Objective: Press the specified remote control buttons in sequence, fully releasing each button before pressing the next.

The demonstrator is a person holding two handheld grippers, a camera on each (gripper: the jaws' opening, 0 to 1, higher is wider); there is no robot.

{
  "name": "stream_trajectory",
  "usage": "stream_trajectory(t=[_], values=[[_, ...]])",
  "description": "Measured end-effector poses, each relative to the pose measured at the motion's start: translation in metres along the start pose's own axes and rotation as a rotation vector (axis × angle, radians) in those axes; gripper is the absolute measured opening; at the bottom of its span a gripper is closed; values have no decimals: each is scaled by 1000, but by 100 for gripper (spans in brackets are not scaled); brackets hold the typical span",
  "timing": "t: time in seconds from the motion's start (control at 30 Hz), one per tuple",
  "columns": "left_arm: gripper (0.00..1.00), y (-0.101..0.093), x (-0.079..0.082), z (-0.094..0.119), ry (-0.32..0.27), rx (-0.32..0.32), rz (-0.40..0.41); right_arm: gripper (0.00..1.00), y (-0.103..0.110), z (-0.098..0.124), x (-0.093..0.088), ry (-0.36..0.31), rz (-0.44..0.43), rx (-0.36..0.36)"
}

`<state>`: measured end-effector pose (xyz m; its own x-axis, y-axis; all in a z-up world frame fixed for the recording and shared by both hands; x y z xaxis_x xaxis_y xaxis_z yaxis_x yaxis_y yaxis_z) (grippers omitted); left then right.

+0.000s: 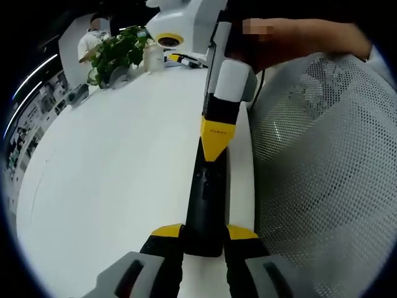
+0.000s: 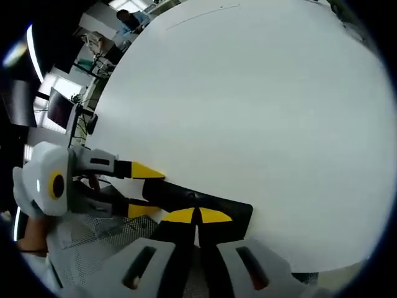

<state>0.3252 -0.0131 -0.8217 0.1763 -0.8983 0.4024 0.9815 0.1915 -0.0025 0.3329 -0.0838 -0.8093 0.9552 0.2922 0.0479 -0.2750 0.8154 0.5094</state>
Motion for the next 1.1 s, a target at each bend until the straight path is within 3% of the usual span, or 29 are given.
stream_trajectory(t=[0.43, 1.1], values=[[25, 0, 0, 0, 3, 2, -1, 0, 0, -4, -2, 21, 12, -5], [25, -1, 1, 0, 8, 2, 5, 0, -1, -7, -1, 26, 64, -74]])
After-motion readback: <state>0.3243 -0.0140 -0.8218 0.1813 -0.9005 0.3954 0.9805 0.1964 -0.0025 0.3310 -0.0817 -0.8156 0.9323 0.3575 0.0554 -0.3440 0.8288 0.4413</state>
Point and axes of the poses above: the point that each gripper's makers call its tool centre point, and the gripper's own axes: z roughly backward along the fingers, y roughly to its left, x roughly out of its top, the point moved 1 cm from there along z, roughly backward along the fingers, and after that the axes turned 10 degrees about y, right-handed, at the moved point
